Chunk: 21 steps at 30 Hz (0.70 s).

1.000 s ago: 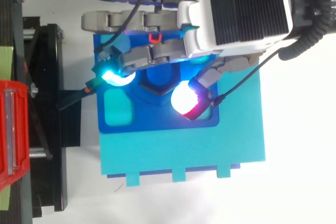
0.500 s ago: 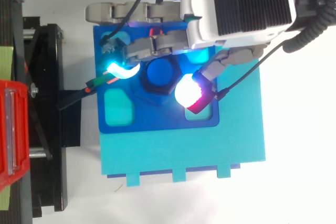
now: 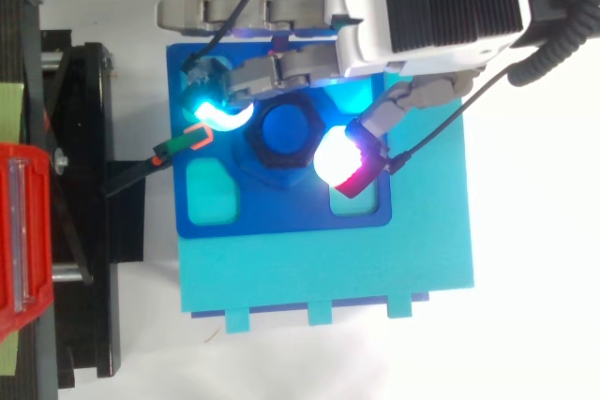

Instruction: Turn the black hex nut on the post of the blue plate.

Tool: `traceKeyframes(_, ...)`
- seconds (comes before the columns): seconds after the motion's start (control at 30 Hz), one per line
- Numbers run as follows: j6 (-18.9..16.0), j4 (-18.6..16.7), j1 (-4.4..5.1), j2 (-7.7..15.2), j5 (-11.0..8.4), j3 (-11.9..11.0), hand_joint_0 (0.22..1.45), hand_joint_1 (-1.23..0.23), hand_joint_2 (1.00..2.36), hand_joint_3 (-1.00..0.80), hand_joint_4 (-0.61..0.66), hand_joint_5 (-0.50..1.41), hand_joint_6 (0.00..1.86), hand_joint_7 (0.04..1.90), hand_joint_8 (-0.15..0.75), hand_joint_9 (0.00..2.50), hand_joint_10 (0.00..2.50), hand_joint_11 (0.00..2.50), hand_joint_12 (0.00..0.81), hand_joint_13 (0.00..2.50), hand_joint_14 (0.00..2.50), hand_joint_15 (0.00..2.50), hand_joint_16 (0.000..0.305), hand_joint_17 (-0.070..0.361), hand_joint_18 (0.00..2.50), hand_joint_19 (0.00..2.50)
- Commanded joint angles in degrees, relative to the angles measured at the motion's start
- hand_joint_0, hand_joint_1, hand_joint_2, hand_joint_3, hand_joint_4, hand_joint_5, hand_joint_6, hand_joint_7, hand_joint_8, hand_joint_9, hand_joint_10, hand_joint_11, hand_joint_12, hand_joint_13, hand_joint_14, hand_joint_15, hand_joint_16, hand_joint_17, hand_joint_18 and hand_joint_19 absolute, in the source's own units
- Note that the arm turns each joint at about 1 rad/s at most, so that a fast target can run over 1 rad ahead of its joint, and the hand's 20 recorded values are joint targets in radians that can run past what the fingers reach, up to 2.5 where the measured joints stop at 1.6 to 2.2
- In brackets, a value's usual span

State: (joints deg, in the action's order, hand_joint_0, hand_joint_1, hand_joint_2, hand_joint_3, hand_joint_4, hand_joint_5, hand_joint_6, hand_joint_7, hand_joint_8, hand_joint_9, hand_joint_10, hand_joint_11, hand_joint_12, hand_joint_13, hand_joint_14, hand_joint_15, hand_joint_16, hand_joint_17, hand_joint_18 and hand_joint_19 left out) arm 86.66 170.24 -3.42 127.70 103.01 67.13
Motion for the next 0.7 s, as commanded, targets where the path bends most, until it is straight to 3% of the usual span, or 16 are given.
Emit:
traceKeyframes(0.0, 0.0, 0.0, -0.1, 0.0, 0.0, -0.1, 0.45, -0.63, 1.0, -0.5, 0.04, -0.3, 0.5, 0.82, 0.1, 0.0, 0.0, 0.0, 0.283, 0.05, 0.0, 0.02, 0.039, 0.088, 0.12, 0.16)
traceKeyframes(0.67, 0.0, 1.5, 0.34, -0.1, -0.09, -0.9, 0.45, -0.61, 1.0, -0.5, 0.05, -0.3, 0.5, 0.85, 0.101, 0.0, 0.0, 0.0, 0.281, 0.07, 0.0, 0.04, 0.038, 0.087, 0.13, 0.17)
